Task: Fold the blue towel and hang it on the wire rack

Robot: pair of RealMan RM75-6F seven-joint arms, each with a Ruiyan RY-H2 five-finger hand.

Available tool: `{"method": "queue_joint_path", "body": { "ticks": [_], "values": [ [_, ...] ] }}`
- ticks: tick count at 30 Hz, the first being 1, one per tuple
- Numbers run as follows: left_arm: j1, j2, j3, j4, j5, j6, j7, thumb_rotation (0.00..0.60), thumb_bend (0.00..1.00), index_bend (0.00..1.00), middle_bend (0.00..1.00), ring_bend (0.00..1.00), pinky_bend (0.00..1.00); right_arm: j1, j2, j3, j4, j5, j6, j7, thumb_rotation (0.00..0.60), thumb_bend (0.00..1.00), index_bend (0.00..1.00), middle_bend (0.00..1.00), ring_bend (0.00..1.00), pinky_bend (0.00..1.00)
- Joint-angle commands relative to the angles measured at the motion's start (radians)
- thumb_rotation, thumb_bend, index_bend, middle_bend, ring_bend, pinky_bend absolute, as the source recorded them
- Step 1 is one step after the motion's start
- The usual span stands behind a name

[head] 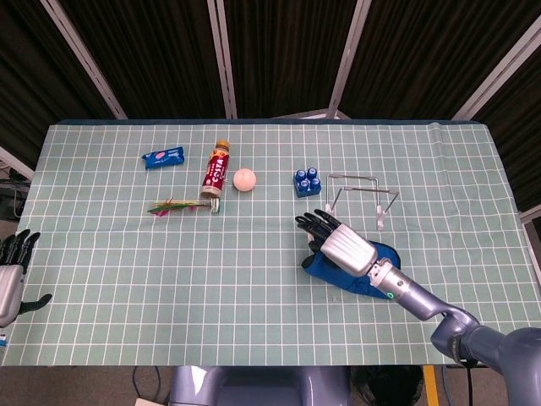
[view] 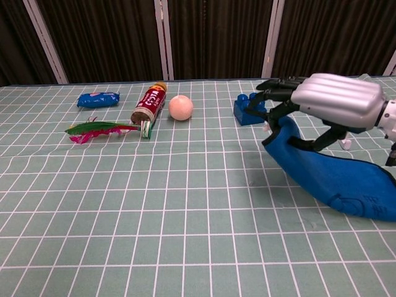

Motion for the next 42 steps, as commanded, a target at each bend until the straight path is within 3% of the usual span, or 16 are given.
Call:
{"method": "queue_joint_path", "body": {
  "ticks": [1, 16, 24, 31, 42],
  "values": [
    [0.003, 0.004, 0.001, -0.002, 0.006, 0.004, -0.009, 0.600, 0.00, 0.00, 0.00, 0.00, 0.00, -0.015, 0.056, 0.048, -0.082, 0.047, 0.027, -0.012, 0.600, 0.49, 0.71, 0.13, 0.00, 0.12],
    [0.026, 0.041, 0.005, -0.017, 0.053, 0.042, -0.078, 0.600, 0.00, 0.00, 0.00, 0.00, 0.00, -0.112, 0.269, 0.198, -0.404, 0.226, 0.117, -0.067, 0.600, 0.53, 0.71, 0.14, 0.00, 0.15],
    [0.048, 0.053, 0.010, -0.040, 0.101, 0.097, -0.077, 0.600, 0.00, 0.00, 0.00, 0.00, 0.00, -0.160, 0.330, 0.268, -0.543, 0.345, 0.139, -0.237, 0.600, 0.54, 0.71, 0.15, 0.00, 0.16],
    [0.050, 0.055, 0.008, -0.041, 0.105, 0.098, -0.078, 0.600, 0.00, 0.00, 0.00, 0.00, 0.00, -0.149, 0.313, 0.317, -0.622, 0.456, 0.095, -0.393, 0.600, 0.54, 0.72, 0.15, 0.00, 0.17],
    [0.047, 0.054, -0.002, -0.025, 0.076, 0.082, -0.083, 0.600, 0.00, 0.00, 0.00, 0.00, 0.00, -0.116, 0.239, 0.345, -0.612, 0.569, 0.039, -0.566, 0.600, 0.54, 0.73, 0.15, 0.00, 0.17]
  ]
}}
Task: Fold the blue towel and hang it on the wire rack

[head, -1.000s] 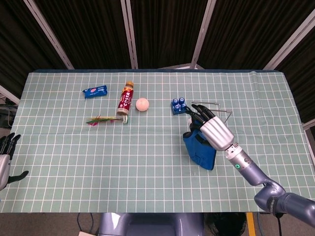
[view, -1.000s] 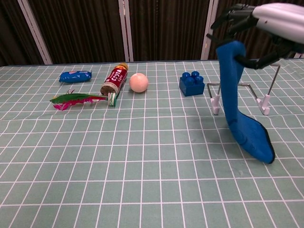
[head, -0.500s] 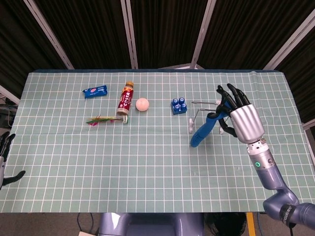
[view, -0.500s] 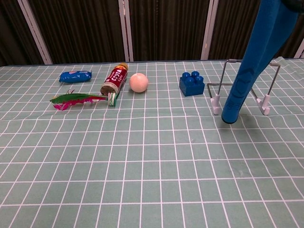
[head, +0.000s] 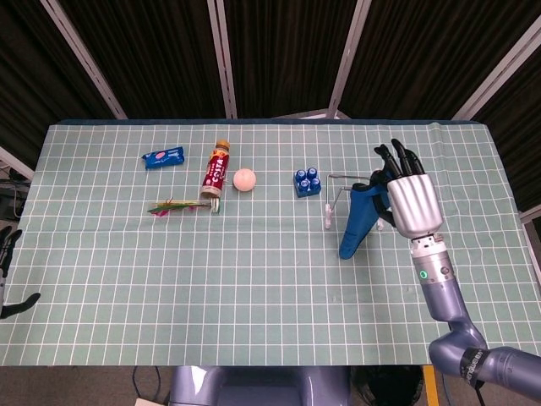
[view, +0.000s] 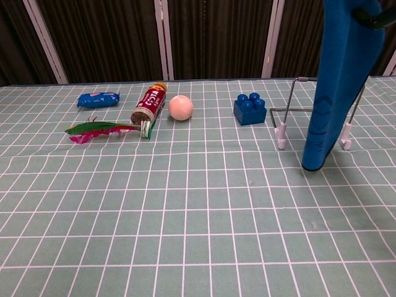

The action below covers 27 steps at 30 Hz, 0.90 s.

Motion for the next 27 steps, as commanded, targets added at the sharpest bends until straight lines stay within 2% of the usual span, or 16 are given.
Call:
{"method": "queue_joint_path", "body": {
  "ticks": [1, 13, 15, 17, 19, 27],
  "values": [
    [-0.001, -0.001, -0.003, 0.003, -0.007, -0.005, -0.001, 0.600, 0.00, 0.00, 0.00, 0.00, 0.00, 0.017, -0.034, 0.014, 0.021, 0.049, -0.021, -0.066, 0.600, 0.54, 0.73, 0.15, 0.00, 0.17],
    [-0.009, -0.006, -0.012, 0.013, -0.031, -0.023, 0.004, 0.600, 0.00, 0.00, 0.00, 0.00, 0.00, 0.060, -0.133, 0.088, 0.102, 0.238, -0.022, -0.252, 0.600, 0.54, 0.73, 0.15, 0.00, 0.18],
    [-0.011, -0.007, -0.014, 0.016, -0.036, -0.028, 0.007, 0.600, 0.00, 0.00, 0.00, 0.00, 0.00, 0.078, -0.151, 0.118, 0.132, 0.307, -0.025, -0.307, 0.600, 0.55, 0.73, 0.15, 0.00, 0.18],
    [-0.012, -0.008, -0.015, 0.015, -0.039, -0.030, 0.007, 0.600, 0.00, 0.00, 0.00, 0.00, 0.00, 0.084, -0.151, 0.148, 0.110, 0.354, -0.020, -0.321, 0.600, 0.55, 0.73, 0.15, 0.00, 0.19],
    [-0.012, -0.008, -0.016, 0.015, -0.040, -0.032, 0.006, 0.600, 0.00, 0.00, 0.00, 0.00, 0.00, 0.079, -0.134, 0.157, 0.083, 0.365, -0.014, -0.325, 0.600, 0.55, 0.73, 0.15, 0.00, 0.19],
    [-0.010, -0.004, -0.013, 0.010, -0.033, -0.030, 0.002, 0.600, 0.00, 0.00, 0.00, 0.00, 0.00, 0.015, -0.032, 0.126, -0.063, 0.345, 0.051, -0.361, 0.600, 0.55, 0.74, 0.15, 0.00, 0.18]
  ]
}}
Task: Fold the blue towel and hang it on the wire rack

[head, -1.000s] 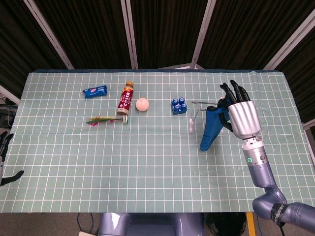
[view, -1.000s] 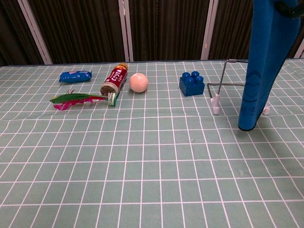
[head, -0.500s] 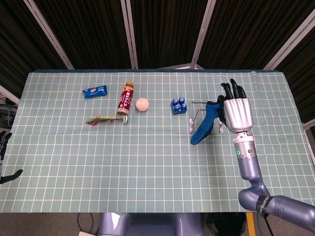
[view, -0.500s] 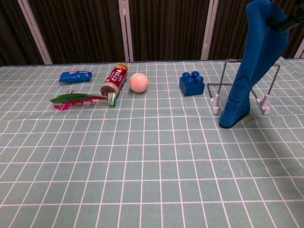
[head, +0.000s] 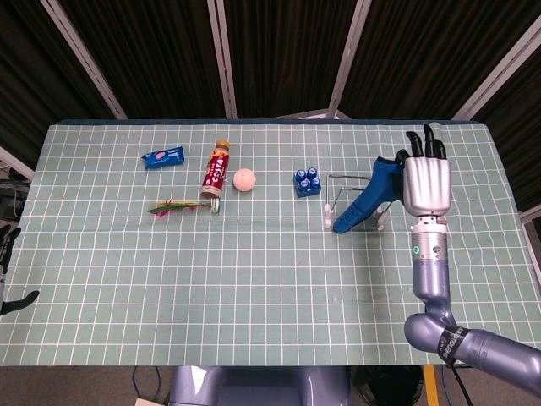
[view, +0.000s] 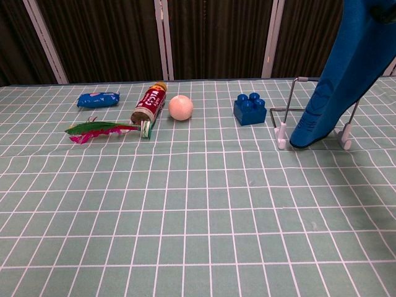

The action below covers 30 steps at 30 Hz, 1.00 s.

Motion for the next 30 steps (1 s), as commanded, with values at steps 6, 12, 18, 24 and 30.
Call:
{"method": "queue_joint_path", "body": {
  "ticks": [6, 12, 18, 24, 30],
  "values": [
    [0.005, 0.004, 0.009, -0.011, 0.028, 0.010, -0.003, 0.600, 0.00, 0.00, 0.00, 0.00, 0.00, -0.054, 0.085, -0.027, -0.147, 0.031, 0.065, -0.080, 0.600, 0.55, 0.73, 0.15, 0.00, 0.18],
    [0.004, 0.008, 0.011, -0.015, 0.041, 0.011, -0.012, 0.600, 0.00, 0.00, 0.00, 0.00, 0.00, -0.073, 0.119, -0.025, -0.223, 0.069, 0.098, -0.110, 0.600, 0.55, 0.74, 0.15, 0.00, 0.18],
    [0.002, 0.010, 0.009, -0.011, 0.033, 0.003, -0.017, 0.600, 0.00, 0.00, 0.00, 0.00, 0.00, -0.074, 0.119, -0.018, -0.264, 0.113, 0.137, -0.146, 0.600, 0.57, 0.74, 0.15, 0.00, 0.18],
    [0.002, 0.011, 0.008, -0.006, 0.025, -0.003, -0.024, 0.600, 0.00, 0.00, 0.00, 0.00, 0.00, -0.094, 0.150, -0.005, -0.284, 0.163, 0.150, -0.137, 0.600, 0.58, 0.74, 0.15, 0.00, 0.18],
    [0.005, 0.012, 0.008, -0.007, 0.028, 0.002, -0.024, 0.600, 0.00, 0.00, 0.00, 0.00, 0.00, -0.095, 0.147, -0.030, -0.256, 0.175, 0.122, -0.132, 0.600, 0.58, 0.74, 0.15, 0.00, 0.18]
  ]
}}
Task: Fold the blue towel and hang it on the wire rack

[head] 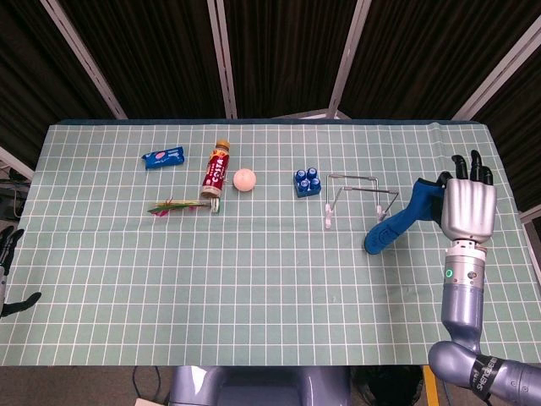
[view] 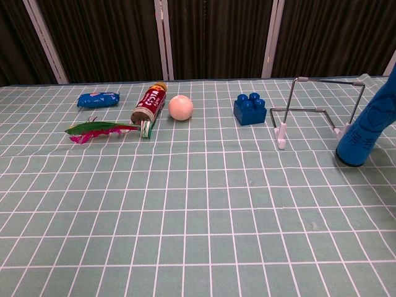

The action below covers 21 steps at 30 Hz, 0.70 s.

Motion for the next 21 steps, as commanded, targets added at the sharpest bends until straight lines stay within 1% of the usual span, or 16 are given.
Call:
{"method": "queue_joint_path", "body": {
  "ticks": [1, 4, 8, 12, 17, 21],
  "values": [
    [0.002, 0.000, 0.001, -0.002, 0.003, 0.004, 0.001, 0.600, 0.00, 0.00, 0.00, 0.00, 0.00, 0.006, -0.010, -0.008, 0.012, 0.010, -0.014, 0.000, 0.600, 0.58, 0.74, 0.15, 0.00, 0.18],
    [0.003, 0.000, 0.002, -0.006, 0.009, 0.009, 0.005, 0.600, 0.00, 0.00, 0.00, 0.00, 0.00, 0.025, -0.032, -0.005, 0.024, 0.019, -0.026, -0.007, 0.600, 0.58, 0.74, 0.15, 0.00, 0.18],
    [0.000, -0.005, 0.002, -0.007, 0.006, 0.003, 0.017, 0.600, 0.00, 0.00, 0.00, 0.00, 0.00, 0.081, -0.085, 0.009, 0.062, 0.039, -0.035, -0.051, 0.600, 0.58, 0.74, 0.15, 0.00, 0.18],
    [-0.007, -0.010, -0.008, 0.008, -0.024, -0.013, 0.018, 0.600, 0.00, 0.00, 0.00, 0.00, 0.00, 0.167, -0.168, 0.056, 0.137, 0.097, -0.043, -0.101, 0.600, 0.58, 0.74, 0.15, 0.00, 0.18],
    [-0.010, -0.012, -0.013, 0.017, -0.042, -0.021, 0.015, 0.600, 0.00, 0.00, 0.00, 0.00, 0.00, 0.239, -0.229, 0.091, 0.218, 0.146, -0.039, -0.149, 0.600, 0.58, 0.74, 0.15, 0.00, 0.18],
    [-0.011, -0.013, -0.016, 0.023, -0.054, -0.026, 0.015, 0.600, 0.00, 0.00, 0.00, 0.00, 0.00, 0.289, -0.271, 0.117, 0.290, 0.205, -0.050, -0.184, 0.600, 0.58, 0.74, 0.15, 0.00, 0.18]
  ]
}}
